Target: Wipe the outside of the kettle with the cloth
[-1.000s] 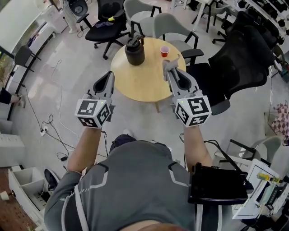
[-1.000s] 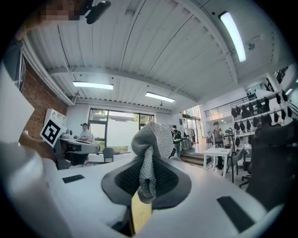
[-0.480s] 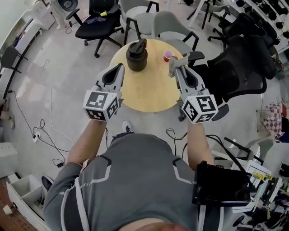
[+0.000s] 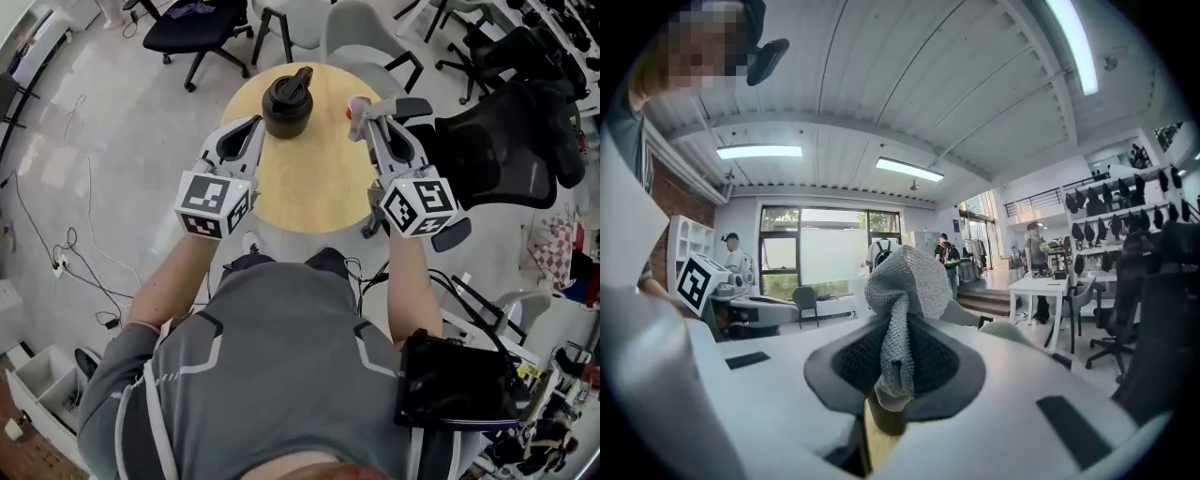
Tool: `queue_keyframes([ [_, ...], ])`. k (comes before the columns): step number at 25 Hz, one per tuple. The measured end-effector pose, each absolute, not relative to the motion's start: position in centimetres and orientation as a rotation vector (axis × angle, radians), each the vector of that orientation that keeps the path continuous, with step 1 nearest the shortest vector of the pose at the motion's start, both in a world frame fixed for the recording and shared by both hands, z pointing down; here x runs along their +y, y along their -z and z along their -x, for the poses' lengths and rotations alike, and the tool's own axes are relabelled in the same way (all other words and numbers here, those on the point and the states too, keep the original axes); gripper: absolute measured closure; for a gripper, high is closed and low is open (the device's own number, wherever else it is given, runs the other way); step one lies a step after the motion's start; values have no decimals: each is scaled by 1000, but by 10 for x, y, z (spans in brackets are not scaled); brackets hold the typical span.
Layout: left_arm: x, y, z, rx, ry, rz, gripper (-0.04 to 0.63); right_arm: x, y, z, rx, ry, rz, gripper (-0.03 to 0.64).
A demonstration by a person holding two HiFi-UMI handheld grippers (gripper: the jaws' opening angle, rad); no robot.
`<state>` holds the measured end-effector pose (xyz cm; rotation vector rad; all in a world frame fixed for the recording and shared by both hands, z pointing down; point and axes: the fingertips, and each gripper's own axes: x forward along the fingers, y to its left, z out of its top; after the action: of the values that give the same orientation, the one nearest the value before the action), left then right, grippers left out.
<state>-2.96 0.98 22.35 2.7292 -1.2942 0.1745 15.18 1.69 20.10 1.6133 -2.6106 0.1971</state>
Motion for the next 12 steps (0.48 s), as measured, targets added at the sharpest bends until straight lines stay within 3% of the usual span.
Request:
queue_keyframes([
  [12,-21,-281,-46,-1560,-269,-2436,587,-82,-253,-188,-2802,-204,-1067,565],
])
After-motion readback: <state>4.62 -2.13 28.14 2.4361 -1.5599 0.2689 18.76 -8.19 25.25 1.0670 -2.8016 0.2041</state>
